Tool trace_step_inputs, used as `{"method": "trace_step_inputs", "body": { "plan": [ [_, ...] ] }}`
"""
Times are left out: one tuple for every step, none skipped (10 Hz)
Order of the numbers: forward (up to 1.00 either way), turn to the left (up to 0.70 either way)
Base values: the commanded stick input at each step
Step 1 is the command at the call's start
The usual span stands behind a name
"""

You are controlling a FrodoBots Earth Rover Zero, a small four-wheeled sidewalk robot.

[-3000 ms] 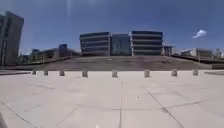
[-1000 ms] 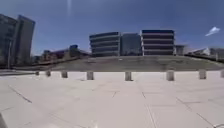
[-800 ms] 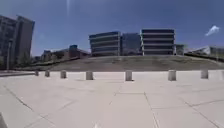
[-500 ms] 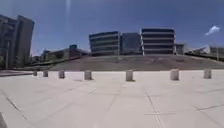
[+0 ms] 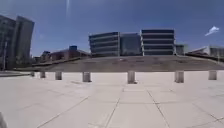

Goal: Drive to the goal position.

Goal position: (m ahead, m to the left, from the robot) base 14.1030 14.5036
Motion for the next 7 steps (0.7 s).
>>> {"method": "trace_step_inputs", "body": {
  "plan": [
    [0.7, 0.0],
    [0.7, 0.0],
    [0.7, 0.0],
    [0.7, 0.0],
    [0.7, 0.0],
    [0.7, 0.0],
    [0.7, 0.0]
  ]
}}
